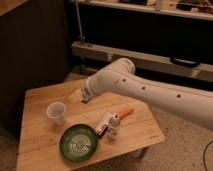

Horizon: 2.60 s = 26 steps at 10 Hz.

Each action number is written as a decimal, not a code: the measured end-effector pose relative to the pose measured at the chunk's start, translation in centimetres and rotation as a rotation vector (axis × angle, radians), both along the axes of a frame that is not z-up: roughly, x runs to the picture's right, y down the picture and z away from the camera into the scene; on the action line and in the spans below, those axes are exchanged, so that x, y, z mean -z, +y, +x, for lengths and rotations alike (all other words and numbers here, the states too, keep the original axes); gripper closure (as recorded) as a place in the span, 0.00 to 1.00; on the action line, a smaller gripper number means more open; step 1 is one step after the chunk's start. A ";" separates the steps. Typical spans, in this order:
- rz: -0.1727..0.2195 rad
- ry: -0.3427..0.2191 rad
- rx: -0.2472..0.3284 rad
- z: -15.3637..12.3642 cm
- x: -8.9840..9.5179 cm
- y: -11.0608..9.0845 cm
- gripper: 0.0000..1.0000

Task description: Place the ceramic cup in the ceramic bowl

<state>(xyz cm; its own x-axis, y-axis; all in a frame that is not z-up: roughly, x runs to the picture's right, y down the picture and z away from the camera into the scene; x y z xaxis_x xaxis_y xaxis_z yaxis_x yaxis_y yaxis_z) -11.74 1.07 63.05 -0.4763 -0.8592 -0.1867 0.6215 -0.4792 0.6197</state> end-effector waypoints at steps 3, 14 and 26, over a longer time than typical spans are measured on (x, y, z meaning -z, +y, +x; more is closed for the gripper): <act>-0.064 0.191 0.033 -0.9 -2.1 -0.4 0.39; -0.407 0.418 0.116 -4.7 -10.3 3.3 0.39; -0.438 0.353 0.161 -11.4 -14.1 4.9 0.39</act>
